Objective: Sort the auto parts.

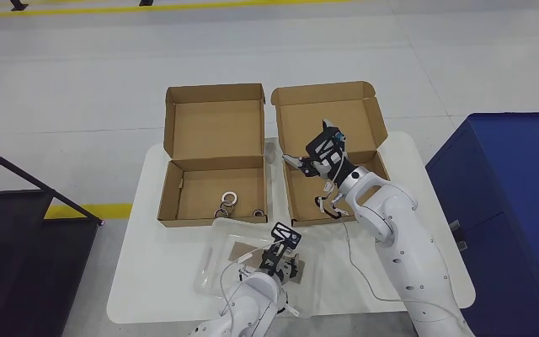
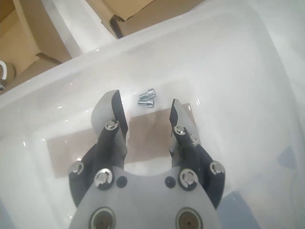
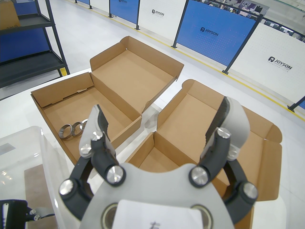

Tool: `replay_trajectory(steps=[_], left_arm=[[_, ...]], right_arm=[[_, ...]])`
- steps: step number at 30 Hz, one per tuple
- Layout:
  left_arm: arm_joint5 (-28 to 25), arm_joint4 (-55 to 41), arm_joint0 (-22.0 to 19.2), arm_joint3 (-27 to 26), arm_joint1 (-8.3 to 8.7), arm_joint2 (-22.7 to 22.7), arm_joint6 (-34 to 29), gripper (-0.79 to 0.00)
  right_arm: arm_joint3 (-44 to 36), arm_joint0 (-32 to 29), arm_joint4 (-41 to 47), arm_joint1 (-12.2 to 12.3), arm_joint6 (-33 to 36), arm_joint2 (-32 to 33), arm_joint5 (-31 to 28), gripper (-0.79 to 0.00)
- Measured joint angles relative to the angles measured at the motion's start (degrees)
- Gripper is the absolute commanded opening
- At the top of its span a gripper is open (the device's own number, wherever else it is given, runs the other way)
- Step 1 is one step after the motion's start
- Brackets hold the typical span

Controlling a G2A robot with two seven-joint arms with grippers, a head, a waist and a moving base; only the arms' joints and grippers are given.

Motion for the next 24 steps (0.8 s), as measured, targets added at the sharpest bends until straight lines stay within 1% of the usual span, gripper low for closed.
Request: replay_trajectory(steps=[5, 10, 20, 24], left_arm=[[-0.66, -0.29, -0.22, 0.50, -0.37, -0.16, -0.29, -0.456], [-1.18, -0.33, -0.55, 1.28, -0.75, -0.25, -0.12, -0.471], [-1.85, -0.63, -1.72, 3.52, -1.62, -0.20, -0.30, -0.462], [-1.97, -0.66, -2.24, 4.47, -2.02, -0.01, -0.72, -0.474]], right_arm=[[0.00, 0.00, 0.00, 0.00, 0.00, 0.00, 0.00, 0.000], [0.00, 0.00, 0.00, 0.00, 0.00, 0.00, 0.00, 0.000], [0.00, 0.00, 0.00, 0.00, 0.00, 0.00, 0.00, 0.000], [0.00, 0.00, 0.00, 0.00, 0.00, 0.00, 0.00, 0.000]])
